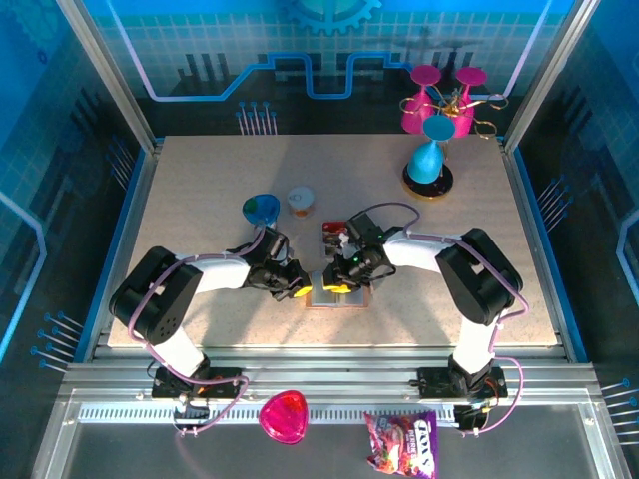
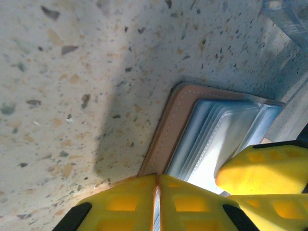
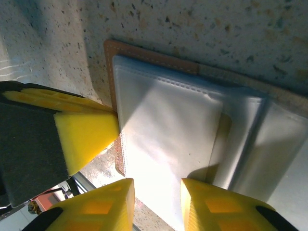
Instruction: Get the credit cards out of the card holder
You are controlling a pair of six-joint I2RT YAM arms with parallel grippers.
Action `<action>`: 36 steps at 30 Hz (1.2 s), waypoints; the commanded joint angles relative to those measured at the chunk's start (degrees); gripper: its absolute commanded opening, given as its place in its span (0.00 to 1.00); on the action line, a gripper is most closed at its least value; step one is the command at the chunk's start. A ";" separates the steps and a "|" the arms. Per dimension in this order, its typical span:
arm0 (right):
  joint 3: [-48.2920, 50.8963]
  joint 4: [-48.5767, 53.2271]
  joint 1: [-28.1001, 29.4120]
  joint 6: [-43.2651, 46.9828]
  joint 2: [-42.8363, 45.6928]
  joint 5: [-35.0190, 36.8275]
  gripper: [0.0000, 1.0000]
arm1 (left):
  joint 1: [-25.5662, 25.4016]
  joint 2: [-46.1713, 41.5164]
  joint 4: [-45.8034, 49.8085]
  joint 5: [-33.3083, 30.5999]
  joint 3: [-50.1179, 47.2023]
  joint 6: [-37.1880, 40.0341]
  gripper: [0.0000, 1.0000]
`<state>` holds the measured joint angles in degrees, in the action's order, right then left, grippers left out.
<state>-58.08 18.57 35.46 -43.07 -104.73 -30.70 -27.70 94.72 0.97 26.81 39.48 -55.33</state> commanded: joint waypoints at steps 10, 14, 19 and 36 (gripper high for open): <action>-1.39 4.96 0.84 1.91 -0.23 2.38 0.33 | -0.25 0.64 1.73 -1.25 -1.30 0.96 0.10; -1.18 5.45 0.66 2.11 0.23 2.85 0.33 | -0.16 0.61 2.03 -1.41 -1.17 1.10 0.10; -0.78 5.26 0.41 1.98 1.23 3.52 0.33 | -0.16 0.38 2.45 -1.50 -0.99 1.36 0.10; 3.41 -1.23 -0.81 -0.87 3.45 2.10 0.33 | -0.24 -2.25 3.57 -1.06 0.96 0.80 0.13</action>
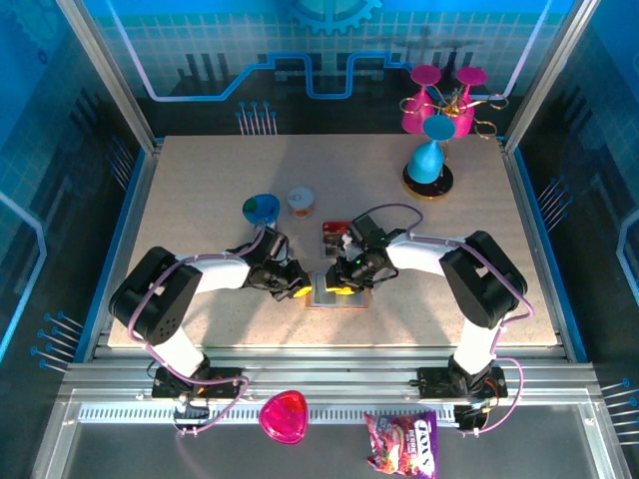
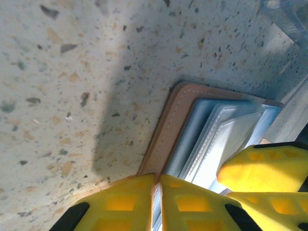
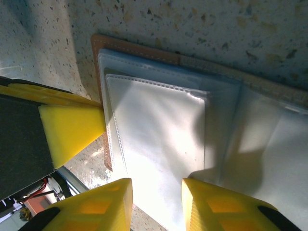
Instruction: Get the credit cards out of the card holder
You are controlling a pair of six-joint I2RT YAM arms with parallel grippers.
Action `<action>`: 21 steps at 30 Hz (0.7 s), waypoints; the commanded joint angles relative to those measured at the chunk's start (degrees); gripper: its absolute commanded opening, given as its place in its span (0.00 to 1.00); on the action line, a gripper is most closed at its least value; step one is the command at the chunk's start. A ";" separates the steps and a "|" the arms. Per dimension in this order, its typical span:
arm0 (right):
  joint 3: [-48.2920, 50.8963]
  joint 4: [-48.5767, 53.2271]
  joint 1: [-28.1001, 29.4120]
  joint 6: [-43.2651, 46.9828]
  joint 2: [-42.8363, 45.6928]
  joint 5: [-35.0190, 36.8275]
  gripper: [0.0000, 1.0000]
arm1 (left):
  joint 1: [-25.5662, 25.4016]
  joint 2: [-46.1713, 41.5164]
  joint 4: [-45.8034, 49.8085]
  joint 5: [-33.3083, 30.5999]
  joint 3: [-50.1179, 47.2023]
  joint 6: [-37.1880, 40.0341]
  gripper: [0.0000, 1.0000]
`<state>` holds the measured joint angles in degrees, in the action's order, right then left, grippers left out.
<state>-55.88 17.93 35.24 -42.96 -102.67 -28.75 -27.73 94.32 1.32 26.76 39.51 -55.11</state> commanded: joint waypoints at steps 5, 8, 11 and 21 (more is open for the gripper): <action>2.44 -1.96 -1.05 -1.40 1.74 -0.38 0.33 | -0.26 -4.34 3.97 -0.85 2.45 0.28 0.16; 3.33 -3.45 -1.32 -2.11 1.89 -0.94 0.32 | -0.59 -3.89 3.22 0.42 3.24 -0.38 0.19; 4.23 -4.81 -1.66 -2.66 2.04 -1.65 0.32 | -1.57 -3.22 1.72 0.97 3.47 -1.20 0.23; 6.48 -7.42 -2.30 -3.65 2.48 -2.77 0.32 | -3.52 -0.12 -0.21 0.94 4.06 -2.63 0.29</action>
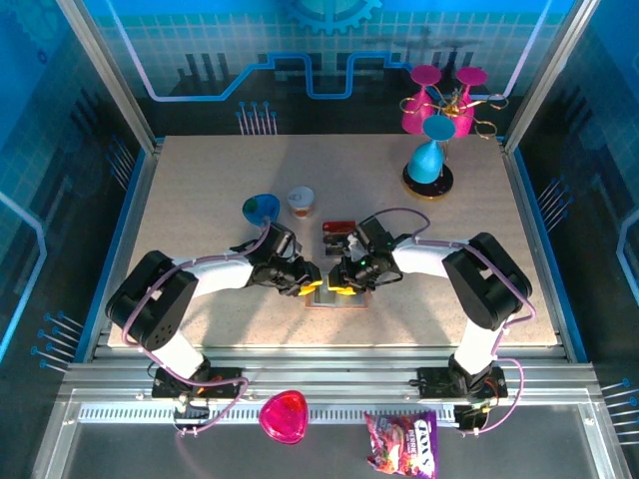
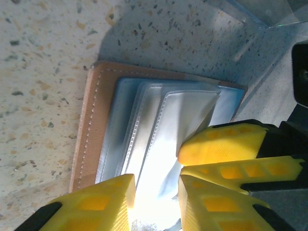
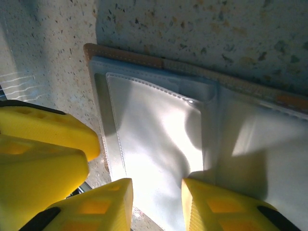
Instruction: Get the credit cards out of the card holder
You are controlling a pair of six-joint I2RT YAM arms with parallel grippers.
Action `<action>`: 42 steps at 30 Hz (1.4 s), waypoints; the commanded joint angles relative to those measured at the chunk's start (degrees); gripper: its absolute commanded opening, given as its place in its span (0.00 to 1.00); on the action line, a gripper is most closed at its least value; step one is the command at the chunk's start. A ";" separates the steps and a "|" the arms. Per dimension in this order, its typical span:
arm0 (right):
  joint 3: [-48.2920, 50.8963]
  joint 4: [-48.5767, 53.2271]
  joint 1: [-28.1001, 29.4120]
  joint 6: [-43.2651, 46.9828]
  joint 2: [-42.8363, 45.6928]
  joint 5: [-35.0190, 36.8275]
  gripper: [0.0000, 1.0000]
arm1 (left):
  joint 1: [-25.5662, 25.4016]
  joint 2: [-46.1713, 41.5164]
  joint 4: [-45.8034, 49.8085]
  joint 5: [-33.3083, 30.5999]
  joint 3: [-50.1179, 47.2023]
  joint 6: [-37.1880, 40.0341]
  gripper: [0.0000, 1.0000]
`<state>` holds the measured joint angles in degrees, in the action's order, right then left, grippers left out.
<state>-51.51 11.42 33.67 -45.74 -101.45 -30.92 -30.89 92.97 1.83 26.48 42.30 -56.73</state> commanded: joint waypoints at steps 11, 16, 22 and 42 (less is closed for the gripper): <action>3.69 -3.66 -0.99 -2.38 1.46 -1.90 0.32 | -0.55 3.52 -2.25 2.07 1.36 -1.63 0.25; 4.31 -4.77 -1.02 -3.10 1.45 -2.36 0.32 | -0.57 4.21 -3.34 2.61 1.22 -2.20 0.23; 5.00 -6.44 -1.06 -3.91 1.26 -2.84 0.33 | -0.65 5.12 -4.73 3.82 1.42 -2.50 0.22; 9.87 -16.50 -3.17 -8.56 0.63 -6.38 0.30 | -0.61 3.57 3.00 0.13 3.65 0.47 0.34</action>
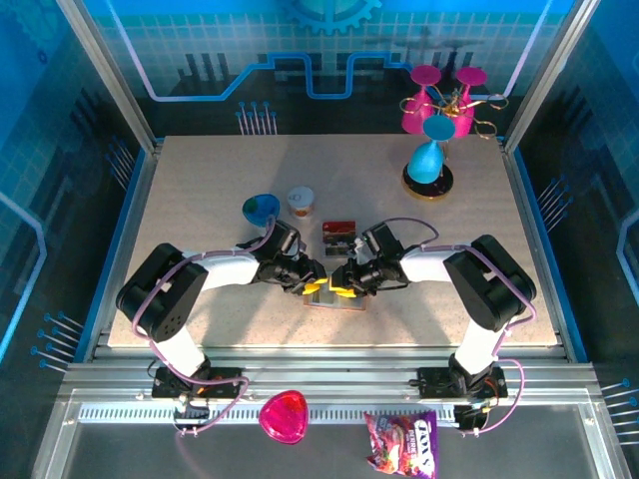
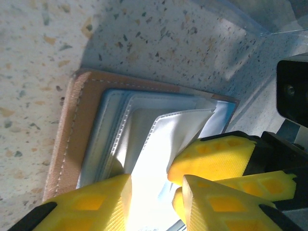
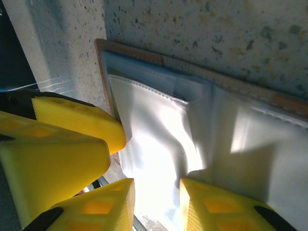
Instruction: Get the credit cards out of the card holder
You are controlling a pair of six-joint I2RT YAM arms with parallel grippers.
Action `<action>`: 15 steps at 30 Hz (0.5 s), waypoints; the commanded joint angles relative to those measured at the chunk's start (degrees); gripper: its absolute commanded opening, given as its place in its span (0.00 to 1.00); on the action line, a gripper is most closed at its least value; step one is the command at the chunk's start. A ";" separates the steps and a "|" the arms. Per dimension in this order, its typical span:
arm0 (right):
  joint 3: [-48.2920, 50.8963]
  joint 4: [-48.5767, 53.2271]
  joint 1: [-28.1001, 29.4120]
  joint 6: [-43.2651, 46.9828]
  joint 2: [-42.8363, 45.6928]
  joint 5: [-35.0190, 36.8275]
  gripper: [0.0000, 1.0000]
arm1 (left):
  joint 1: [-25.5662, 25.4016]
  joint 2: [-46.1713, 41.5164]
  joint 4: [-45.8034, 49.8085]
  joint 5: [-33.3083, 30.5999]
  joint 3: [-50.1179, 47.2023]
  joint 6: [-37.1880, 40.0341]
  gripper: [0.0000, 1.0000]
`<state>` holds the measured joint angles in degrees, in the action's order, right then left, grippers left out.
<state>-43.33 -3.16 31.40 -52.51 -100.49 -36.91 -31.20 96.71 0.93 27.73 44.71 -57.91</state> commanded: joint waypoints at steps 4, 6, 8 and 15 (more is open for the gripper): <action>2.77 -4.26 -1.24 -3.02 -0.76 -1.26 0.30 | -0.29 0.06 4.17 -1.26 1.27 1.48 0.35; 3.07 -4.81 -1.33 -3.21 -0.87 -1.55 0.30 | -0.34 0.06 4.45 -1.36 1.37 1.48 0.36; 3.39 -5.31 -1.34 -3.42 -0.94 -1.59 0.30 | -0.35 -0.02 4.62 -1.53 1.40 1.49 0.39; 3.78 -5.45 -1.63 -3.51 -0.85 -1.66 0.30 | -0.35 -1.33 6.04 -2.95 1.45 1.48 0.44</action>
<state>-40.80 -9.13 30.63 -55.53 -100.51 -38.81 -31.31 96.60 2.28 27.27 45.60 -57.25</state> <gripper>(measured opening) 0.297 0.431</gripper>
